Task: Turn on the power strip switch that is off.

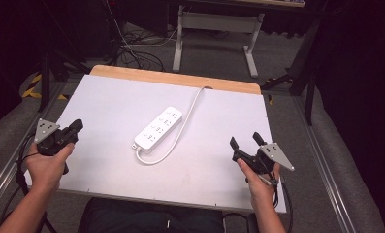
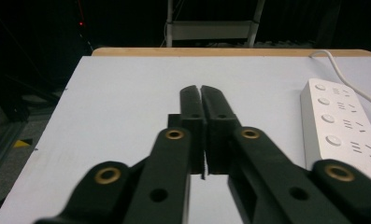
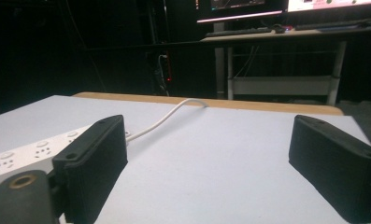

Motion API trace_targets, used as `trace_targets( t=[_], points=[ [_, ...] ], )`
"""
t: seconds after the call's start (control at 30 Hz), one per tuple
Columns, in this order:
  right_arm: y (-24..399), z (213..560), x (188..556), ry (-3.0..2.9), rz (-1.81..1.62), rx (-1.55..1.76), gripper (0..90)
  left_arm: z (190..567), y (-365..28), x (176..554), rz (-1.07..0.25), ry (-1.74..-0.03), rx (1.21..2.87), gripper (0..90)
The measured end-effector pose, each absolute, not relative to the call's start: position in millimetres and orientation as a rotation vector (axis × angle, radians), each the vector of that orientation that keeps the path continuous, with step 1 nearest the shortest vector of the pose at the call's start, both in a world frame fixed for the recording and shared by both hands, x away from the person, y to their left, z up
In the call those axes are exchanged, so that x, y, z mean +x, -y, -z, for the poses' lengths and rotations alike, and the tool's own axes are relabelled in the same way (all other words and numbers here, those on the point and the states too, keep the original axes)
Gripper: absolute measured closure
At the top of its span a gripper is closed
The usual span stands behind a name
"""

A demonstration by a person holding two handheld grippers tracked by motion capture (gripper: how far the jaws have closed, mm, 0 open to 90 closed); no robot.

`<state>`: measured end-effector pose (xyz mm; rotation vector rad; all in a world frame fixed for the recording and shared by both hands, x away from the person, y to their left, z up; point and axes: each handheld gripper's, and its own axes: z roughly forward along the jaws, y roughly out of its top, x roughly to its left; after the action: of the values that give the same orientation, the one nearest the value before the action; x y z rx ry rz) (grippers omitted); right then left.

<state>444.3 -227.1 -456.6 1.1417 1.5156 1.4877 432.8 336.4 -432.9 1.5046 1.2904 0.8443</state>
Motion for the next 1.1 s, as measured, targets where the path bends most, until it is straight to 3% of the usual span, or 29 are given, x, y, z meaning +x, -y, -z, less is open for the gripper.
trace_targets(
  t=[0.37, 0.77, 1.1],
  points=[
    [220.6, 456.0, 444.2, -1.573, -1.499, 1.126, 14.0, 423.7, -332.0, 436.1, -0.827, -1.215, 1.572, 90.0],
    [223.3, 457.1, 442.2, -1.571, -1.516, 1.152, 14.4, 413.4, -329.0, 447.6, -0.677, -1.219, 1.634, 90.0],
    [225.5, 457.6, 441.0, -1.561, -1.506, 1.159, 14.4, 410.6, -311.6, 466.0, -0.683, -1.163, 1.742, 90.0]
  ],
)
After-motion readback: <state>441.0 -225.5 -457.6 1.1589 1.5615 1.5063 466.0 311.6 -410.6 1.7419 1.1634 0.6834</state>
